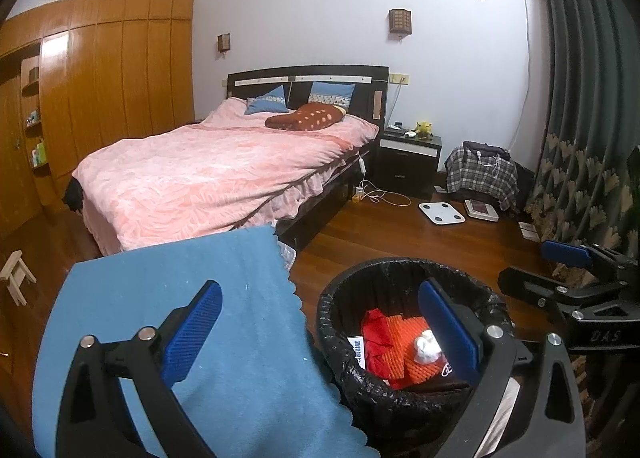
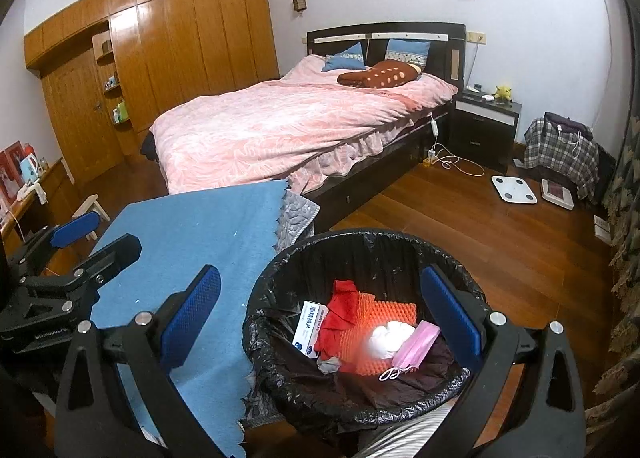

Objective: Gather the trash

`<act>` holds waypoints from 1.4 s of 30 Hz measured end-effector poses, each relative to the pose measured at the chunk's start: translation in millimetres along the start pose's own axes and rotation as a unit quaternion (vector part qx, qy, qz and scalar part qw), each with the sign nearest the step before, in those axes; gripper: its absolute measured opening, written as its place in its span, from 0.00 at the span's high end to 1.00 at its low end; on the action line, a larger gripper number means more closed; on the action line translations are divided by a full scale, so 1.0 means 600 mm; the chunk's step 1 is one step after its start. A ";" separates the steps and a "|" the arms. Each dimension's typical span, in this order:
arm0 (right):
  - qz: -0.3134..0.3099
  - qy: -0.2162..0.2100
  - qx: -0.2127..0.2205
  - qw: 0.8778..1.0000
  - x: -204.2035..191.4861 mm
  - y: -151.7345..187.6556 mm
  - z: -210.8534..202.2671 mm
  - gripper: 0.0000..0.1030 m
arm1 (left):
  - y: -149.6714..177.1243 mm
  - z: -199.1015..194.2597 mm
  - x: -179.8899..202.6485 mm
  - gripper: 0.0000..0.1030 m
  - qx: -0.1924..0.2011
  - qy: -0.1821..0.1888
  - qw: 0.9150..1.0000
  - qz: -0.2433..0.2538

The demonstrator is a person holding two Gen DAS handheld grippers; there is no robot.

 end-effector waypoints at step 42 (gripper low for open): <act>-0.002 -0.001 -0.003 1.000 -0.012 -0.001 0.001 0.05 | -0.003 -0.004 -0.003 0.06 0.000 0.000 1.000 -0.003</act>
Point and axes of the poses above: each gripper's, at about its wrist camera, not at the fingertips, and z roughly the way its jaws point, x to its right, y to its underside, the point moved 2 cm from there along z, roughly the way its jaws point, and after that the axes turned 3 degrees about z, right-handed, at the moved point
